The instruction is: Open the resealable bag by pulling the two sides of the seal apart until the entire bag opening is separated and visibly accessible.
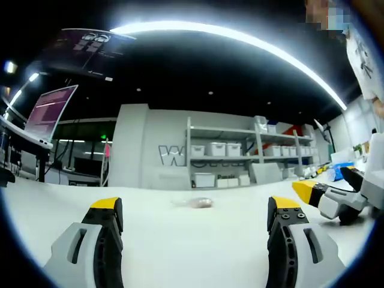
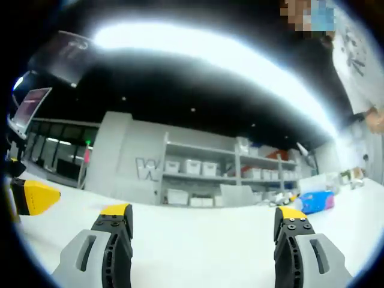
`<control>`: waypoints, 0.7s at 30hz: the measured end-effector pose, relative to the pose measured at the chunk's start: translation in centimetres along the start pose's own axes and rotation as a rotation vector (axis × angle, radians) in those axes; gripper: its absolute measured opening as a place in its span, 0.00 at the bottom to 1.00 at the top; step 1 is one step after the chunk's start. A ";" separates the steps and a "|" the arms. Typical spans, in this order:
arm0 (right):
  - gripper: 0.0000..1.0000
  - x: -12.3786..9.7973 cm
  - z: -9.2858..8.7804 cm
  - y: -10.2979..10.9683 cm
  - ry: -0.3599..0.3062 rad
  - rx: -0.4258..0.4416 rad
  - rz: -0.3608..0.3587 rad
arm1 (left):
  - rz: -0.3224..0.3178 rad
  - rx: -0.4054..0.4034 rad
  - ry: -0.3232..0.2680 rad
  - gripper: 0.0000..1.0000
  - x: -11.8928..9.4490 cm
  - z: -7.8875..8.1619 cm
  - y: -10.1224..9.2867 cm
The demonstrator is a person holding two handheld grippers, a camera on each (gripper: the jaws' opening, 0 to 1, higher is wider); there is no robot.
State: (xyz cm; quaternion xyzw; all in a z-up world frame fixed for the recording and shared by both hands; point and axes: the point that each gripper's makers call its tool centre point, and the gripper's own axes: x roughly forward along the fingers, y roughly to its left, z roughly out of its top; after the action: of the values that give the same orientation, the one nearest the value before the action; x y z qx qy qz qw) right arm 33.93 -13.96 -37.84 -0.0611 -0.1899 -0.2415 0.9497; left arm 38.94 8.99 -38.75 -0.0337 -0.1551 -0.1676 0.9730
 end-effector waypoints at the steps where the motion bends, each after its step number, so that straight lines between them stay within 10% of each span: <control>1: 1.00 0.0 0.0 0.1 0.000 0.000 0.000 | 0.000 0.000 0.000 0.99 0.0 0.0 0.0; 21: 1.00 0.1 -0.2 -0.2 0.001 0.001 -0.001 | 0.000 0.001 0.000 0.99 0.0 0.0 0.0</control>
State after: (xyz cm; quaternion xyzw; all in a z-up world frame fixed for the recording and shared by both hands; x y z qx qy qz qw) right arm 34.03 -14.22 -38.02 -0.0605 -0.1898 -0.2417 0.9497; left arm 38.93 8.95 -38.75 -0.0334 -0.1552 -0.1678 0.9730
